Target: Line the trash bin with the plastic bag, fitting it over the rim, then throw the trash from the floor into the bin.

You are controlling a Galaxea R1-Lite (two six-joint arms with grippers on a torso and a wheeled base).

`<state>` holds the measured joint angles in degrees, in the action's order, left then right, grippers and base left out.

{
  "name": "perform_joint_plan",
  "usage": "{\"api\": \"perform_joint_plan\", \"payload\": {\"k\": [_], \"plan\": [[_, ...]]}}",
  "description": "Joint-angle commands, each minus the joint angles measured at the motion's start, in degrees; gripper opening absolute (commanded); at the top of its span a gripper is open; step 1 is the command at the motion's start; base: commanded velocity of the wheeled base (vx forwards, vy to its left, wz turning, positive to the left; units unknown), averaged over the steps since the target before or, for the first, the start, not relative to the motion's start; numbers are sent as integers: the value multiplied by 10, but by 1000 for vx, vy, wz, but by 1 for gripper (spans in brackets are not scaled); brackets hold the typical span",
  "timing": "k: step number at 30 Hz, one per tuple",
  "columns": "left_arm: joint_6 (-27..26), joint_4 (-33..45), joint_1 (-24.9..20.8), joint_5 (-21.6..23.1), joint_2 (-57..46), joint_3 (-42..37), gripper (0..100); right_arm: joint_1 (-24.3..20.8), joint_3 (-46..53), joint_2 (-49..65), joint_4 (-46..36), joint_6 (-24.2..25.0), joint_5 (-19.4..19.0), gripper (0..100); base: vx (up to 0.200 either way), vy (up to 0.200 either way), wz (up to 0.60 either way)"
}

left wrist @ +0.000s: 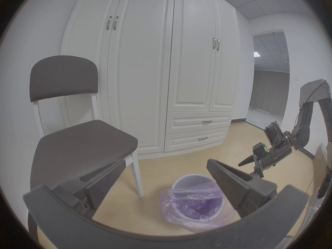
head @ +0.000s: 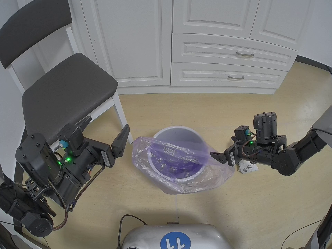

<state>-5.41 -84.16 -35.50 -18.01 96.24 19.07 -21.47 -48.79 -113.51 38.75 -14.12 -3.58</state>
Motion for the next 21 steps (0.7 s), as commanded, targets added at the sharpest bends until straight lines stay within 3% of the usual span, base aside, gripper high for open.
{"api": "perform_joint_plan", "payload": {"k": [1,9,16,21], "plan": [[0,0,0,1,4,3,100,4,-45,-6,-64,50,-49,100,0,0,0],[1,0,0,1,9,1,100,7,-71,-70,-47,68,-59,100,0,0,0],[1,0,0,1,17,-1,100,-25,-65,-114,-24,66,-59,100,0,0,0],[1,-6,0,0,21,0,100,-60,-64,-171,69,71,-53,100,0,0,0]]}}
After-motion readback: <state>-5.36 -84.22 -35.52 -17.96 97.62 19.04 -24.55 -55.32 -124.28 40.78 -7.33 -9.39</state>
